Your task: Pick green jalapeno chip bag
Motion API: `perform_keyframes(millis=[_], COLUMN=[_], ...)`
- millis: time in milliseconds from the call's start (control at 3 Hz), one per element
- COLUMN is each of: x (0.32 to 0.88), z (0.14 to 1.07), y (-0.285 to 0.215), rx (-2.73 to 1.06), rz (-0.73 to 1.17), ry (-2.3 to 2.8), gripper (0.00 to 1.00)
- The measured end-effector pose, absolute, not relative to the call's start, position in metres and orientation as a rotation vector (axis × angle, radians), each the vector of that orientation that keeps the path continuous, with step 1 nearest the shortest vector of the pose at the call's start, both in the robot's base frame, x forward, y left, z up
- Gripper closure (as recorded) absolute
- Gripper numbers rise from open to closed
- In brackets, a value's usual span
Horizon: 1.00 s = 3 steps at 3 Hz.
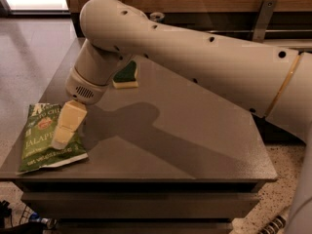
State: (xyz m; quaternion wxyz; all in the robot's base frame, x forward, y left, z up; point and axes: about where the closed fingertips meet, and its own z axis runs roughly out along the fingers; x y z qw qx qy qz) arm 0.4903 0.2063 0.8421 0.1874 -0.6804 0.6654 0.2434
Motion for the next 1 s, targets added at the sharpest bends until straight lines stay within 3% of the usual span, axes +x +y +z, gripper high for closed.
perform_keyframes(millis=[667,1000], x=[0.473,0.472], z=[0.829,0.829], y=[0.241,0.242], rx=[-1.979,-1.984], rz=[0.781,0.781], ry=[1.835,1.834], gripper=[0.43,0.74])
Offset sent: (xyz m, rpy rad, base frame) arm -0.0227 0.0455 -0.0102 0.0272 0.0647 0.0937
